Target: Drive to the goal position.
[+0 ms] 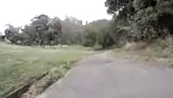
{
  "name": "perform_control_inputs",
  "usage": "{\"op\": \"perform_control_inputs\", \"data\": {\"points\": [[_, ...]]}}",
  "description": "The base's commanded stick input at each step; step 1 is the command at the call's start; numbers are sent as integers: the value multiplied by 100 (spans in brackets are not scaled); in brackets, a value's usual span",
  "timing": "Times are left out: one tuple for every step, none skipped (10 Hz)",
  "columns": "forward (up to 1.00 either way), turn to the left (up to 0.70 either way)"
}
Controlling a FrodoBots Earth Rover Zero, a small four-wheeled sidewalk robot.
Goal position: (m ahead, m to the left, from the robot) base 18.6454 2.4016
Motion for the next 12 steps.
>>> {"op": "perform_control_inputs", "data": {"points": [[50, 0], [50, 0], [50, 0], [50, 0], [50, 0], [50, 0], [50, 0], [50, 0], [50, 0], [50, 0], [50, 0], [50, 0]]}}
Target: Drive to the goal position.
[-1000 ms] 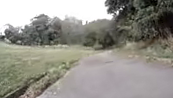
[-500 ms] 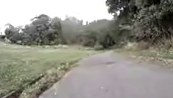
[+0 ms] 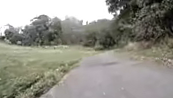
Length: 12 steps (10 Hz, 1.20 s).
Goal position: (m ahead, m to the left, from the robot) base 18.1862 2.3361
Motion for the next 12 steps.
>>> {"op": "perform_control_inputs", "data": {"points": [[50, 0], [50, 0], [50, 0], [50, 0], [50, 0], [50, 0], [50, 0], [50, 0], [50, 0], [50, 0], [50, 0], [50, 0]]}}
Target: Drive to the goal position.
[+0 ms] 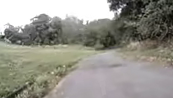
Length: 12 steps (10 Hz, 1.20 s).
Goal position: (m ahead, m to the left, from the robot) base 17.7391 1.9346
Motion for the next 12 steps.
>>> {"op": "perform_control_inputs", "data": {"points": [[50, 0], [50, 0], [50, 0], [50, 0], [50, 0], [50, 0], [50, 0], [50, 0], [50, 0], [50, 0], [50, 0], [50, 0]]}}
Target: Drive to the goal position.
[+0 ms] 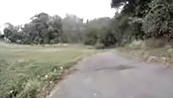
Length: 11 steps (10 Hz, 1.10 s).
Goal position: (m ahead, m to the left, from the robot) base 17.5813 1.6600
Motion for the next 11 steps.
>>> {"op": "perform_control_inputs", "data": {"points": [[50, 0], [50, -29], [50, -40], [50, -49], [50, -34], [50, -18], [50, 0], [50, 0], [50, -9], [50, -29], [50, -48]]}}
